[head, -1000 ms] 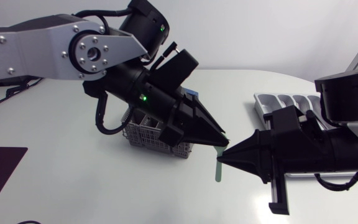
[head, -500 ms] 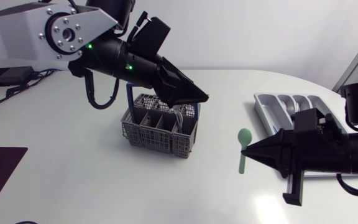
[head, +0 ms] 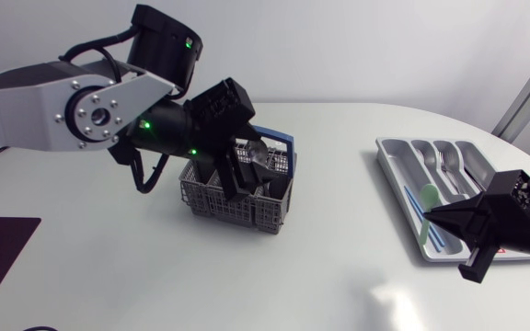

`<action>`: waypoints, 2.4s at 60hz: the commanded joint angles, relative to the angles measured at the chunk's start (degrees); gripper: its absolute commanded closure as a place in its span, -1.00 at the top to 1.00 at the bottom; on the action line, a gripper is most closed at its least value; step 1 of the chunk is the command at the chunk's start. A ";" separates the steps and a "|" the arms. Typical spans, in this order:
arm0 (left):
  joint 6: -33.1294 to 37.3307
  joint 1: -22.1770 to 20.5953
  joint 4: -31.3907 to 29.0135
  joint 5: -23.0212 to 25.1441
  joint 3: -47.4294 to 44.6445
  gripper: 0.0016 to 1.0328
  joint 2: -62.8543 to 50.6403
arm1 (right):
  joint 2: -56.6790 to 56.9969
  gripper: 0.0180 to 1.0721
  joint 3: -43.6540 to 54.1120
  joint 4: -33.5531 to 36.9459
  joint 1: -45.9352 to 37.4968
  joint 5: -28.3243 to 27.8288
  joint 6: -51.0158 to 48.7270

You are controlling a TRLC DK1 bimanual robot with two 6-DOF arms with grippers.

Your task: Sort the cutlery from the basket into the organizer compartments.

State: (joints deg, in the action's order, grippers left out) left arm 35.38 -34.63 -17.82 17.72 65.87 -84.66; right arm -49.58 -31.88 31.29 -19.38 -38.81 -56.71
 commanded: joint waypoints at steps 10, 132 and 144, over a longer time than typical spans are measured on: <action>6.55 0.18 2.44 -2.25 -2.67 0.89 0.11 | -2.36 -0.89 3.31 -5.80 -9.63 0.31 -6.57; 13.40 -0.17 4.11 -7.96 -6.89 0.89 1.52 | -34.27 -0.43 6.74 -45.61 -32.04 11.56 -24.33; 15.43 -0.26 4.46 -8.66 -7.15 0.89 1.78 | -29.08 0.09 7.09 -42.80 -32.48 10.86 -22.92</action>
State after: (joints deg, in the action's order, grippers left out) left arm 48.34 -34.48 -13.93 9.74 60.29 -84.03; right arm -81.45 -26.33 -13.15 -51.51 -27.62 -79.70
